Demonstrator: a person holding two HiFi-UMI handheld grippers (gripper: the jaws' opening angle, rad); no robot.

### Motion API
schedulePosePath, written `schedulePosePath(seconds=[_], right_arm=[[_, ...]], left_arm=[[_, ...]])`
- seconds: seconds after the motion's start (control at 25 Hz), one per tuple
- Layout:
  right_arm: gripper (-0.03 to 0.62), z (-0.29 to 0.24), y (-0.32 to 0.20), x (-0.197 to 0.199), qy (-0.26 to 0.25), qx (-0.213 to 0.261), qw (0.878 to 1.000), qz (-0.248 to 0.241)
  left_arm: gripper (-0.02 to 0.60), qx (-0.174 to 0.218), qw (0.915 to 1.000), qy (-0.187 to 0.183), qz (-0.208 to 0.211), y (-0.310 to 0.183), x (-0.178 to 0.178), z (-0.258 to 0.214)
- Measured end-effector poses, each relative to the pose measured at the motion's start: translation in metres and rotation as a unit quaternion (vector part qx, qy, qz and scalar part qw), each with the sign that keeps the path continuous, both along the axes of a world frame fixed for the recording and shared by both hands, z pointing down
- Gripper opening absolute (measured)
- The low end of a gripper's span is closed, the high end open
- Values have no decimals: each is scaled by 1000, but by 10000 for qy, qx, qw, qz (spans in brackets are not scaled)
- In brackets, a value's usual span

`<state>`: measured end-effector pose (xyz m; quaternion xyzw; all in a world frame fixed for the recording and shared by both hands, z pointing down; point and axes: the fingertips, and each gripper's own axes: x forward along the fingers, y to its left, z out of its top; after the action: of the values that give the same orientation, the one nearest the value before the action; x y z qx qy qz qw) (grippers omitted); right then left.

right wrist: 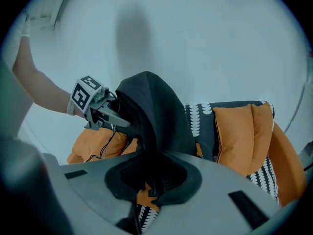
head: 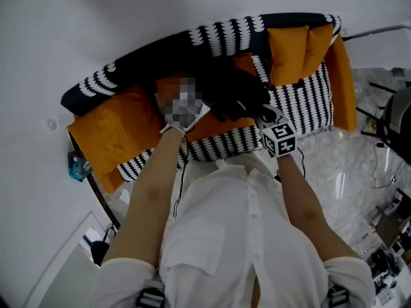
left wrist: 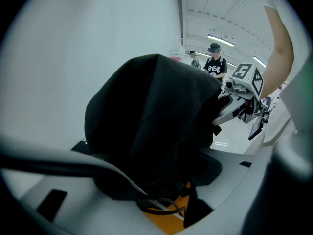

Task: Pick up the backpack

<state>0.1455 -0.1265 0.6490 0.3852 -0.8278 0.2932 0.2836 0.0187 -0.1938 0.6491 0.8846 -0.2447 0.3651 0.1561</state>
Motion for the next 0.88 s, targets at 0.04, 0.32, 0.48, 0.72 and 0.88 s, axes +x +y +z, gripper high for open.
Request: schedulePosePath(seconds=[0.04,0.32,0.48,0.72,0.88], right_arm=[[57,0,0,1,1,-4,10000,17],[57,0,1,3,-42,-49,9999,114],[57,-1,1,5,-82,-111,9997,217],[55,-8,0,4,-134,-179,9992,331],[54,-16,-3,-1,-143,-153,9992,344]], left_arm=[[271,-6,10000,1,30,1,3,-1],[93,-148,9998,-91,-106,11,5,2],[72,-281,9991,-44,-307,16,5,-1],[48,-338,9981,121,-496,23,3,-17],[43,-326,9969,235,-673,26,-3,-28]])
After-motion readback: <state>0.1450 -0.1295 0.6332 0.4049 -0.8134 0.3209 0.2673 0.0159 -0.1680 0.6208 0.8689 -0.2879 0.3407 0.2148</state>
